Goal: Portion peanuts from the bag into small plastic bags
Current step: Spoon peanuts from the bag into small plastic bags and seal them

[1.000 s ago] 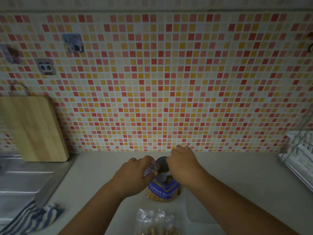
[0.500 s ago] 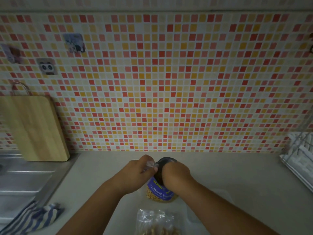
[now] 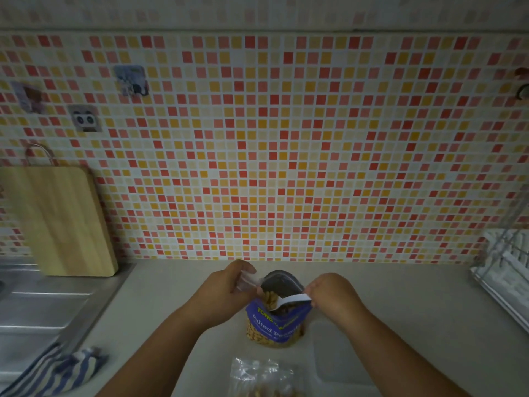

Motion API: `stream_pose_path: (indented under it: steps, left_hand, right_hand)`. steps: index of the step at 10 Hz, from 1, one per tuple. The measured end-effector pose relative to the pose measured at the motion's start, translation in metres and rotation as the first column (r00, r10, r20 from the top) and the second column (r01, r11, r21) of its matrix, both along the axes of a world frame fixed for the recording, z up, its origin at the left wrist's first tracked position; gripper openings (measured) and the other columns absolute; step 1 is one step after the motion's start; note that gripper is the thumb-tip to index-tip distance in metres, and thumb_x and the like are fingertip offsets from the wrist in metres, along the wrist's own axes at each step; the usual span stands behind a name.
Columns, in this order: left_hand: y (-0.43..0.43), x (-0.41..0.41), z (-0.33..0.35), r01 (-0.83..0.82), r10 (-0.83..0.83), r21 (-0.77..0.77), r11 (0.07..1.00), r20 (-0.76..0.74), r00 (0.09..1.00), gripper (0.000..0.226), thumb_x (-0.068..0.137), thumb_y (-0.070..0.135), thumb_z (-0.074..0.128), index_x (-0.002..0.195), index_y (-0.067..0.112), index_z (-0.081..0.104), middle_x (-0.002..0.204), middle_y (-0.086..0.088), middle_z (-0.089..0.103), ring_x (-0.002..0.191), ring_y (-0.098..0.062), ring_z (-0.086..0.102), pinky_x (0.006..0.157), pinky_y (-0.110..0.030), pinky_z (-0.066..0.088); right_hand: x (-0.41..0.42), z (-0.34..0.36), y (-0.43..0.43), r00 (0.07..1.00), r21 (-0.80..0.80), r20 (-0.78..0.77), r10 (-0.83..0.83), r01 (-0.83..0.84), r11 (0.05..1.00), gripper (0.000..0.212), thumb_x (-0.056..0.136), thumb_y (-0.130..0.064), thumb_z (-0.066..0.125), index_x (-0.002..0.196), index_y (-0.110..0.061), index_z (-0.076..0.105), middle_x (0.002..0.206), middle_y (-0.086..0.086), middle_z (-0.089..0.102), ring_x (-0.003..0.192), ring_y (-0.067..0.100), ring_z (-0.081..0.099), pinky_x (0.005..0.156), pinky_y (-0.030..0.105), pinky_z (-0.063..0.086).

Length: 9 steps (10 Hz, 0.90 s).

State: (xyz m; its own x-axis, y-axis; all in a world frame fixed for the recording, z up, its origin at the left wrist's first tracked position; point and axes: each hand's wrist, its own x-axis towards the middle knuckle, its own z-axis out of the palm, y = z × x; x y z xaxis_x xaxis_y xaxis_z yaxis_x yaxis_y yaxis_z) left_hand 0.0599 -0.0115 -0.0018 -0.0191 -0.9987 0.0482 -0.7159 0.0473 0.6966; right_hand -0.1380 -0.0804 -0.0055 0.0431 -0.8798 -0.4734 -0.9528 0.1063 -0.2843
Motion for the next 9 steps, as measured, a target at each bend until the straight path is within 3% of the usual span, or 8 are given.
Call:
stream_pose_path:
  steps: [2, 3, 4, 5, 6, 8, 9]
  left_hand:
    - [-0.004, 0.01, 0.002, -0.042, 0.052, -0.095, 0.995, 0.115, 0.992, 0.045, 0.08, 0.044, 0.066, 0.12, 0.034, 0.047, 0.107, 0.009, 0.06, 0.093, -0.011, 0.056, 0.077, -0.022, 0.045]
    - [-0.005, 0.008, 0.001, 0.001, 0.023, -0.113, 0.994, 0.212, 0.977, 0.046, 0.078, 0.046, 0.066, 0.12, 0.036, 0.048, 0.112, 0.009, 0.061, 0.097, -0.011, 0.053, 0.084, -0.027, 0.048]
    - [-0.006, 0.0, 0.002, 0.05, 0.001, -0.142, 0.989, 0.341, 0.94, 0.047, 0.079, 0.047, 0.064, 0.122, 0.035, 0.046, 0.119, 0.011, 0.058, 0.106, -0.013, 0.048, 0.088, -0.028, 0.042]
    - [-0.008, -0.005, 0.002, 0.089, -0.012, -0.166, 0.982, 0.419, 0.908, 0.05, 0.08, 0.047, 0.062, 0.124, 0.034, 0.044, 0.124, 0.01, 0.056, 0.112, -0.015, 0.047, 0.092, -0.031, 0.038]
    - [-0.011, -0.009, 0.001, 0.105, -0.02, -0.156, 0.982, 0.468, 0.884, 0.052, 0.08, 0.049, 0.06, 0.126, 0.033, 0.043, 0.128, 0.01, 0.054, 0.115, -0.016, 0.046, 0.095, -0.032, 0.037]
    - [-0.016, -0.023, 0.004, 0.126, -0.044, -0.135, 0.983, 0.492, 0.87, 0.053, 0.082, 0.047, 0.059, 0.128, 0.029, 0.04, 0.129, 0.006, 0.053, 0.118, -0.017, 0.044, 0.099, -0.033, 0.035]
    - [-0.017, -0.029, 0.004, 0.138, -0.062, -0.12, 0.983, 0.495, 0.867, 0.051, 0.083, 0.047, 0.058, 0.127, 0.027, 0.04, 0.127, 0.005, 0.053, 0.114, -0.017, 0.043, 0.095, -0.032, 0.034]
  right_hand:
    - [-0.018, 0.024, 0.006, 0.999, 0.02, -0.041, 0.025, -0.024, 1.0, 0.036, 0.093, -0.018, 0.05, 0.127, -0.009, 0.053, 0.085, 0.004, 0.047, 0.091, 0.017, 0.044, 0.085, 0.025, 0.038]
    - [-0.027, 0.028, 0.009, 0.999, -0.003, 0.036, 0.035, -0.035, 0.999, 0.022, 0.091, -0.014, 0.051, 0.11, -0.014, 0.062, 0.077, 0.001, 0.051, 0.084, 0.014, 0.05, 0.077, 0.021, 0.04]
    - [-0.032, 0.046, 0.012, 0.985, -0.068, 0.161, -0.065, 0.077, 0.995, 0.033, 0.092, -0.011, 0.048, 0.124, -0.008, 0.058, 0.11, 0.008, 0.064, 0.103, 0.018, 0.059, 0.091, 0.026, 0.046]
    - [-0.039, 0.055, 0.006, 0.977, -0.096, 0.212, -0.025, 0.047, 0.994, 0.028, 0.092, -0.009, 0.047, 0.117, -0.006, 0.06, 0.099, 0.005, 0.061, 0.091, 0.014, 0.058, 0.087, 0.025, 0.048]
    - [-0.052, 0.056, 0.017, 0.884, -0.248, 0.461, -0.084, 0.219, 0.944, 0.019, 0.087, -0.009, 0.052, 0.091, -0.006, 0.071, 0.065, -0.005, 0.056, 0.058, 0.006, 0.05, 0.057, 0.018, 0.042]
    - [-0.045, 0.062, 0.008, 0.896, -0.251, 0.444, -0.028, 0.154, 0.956, 0.023, 0.087, -0.01, 0.052, 0.099, 0.0, 0.069, 0.062, -0.006, 0.055, 0.057, 0.006, 0.049, 0.058, 0.022, 0.043]
    - [-0.038, 0.065, 0.006, 0.941, -0.279, 0.332, 0.062, 0.035, 0.96, 0.026, 0.09, -0.013, 0.048, 0.101, -0.001, 0.068, 0.064, -0.005, 0.054, 0.061, 0.01, 0.052, 0.066, 0.026, 0.045]
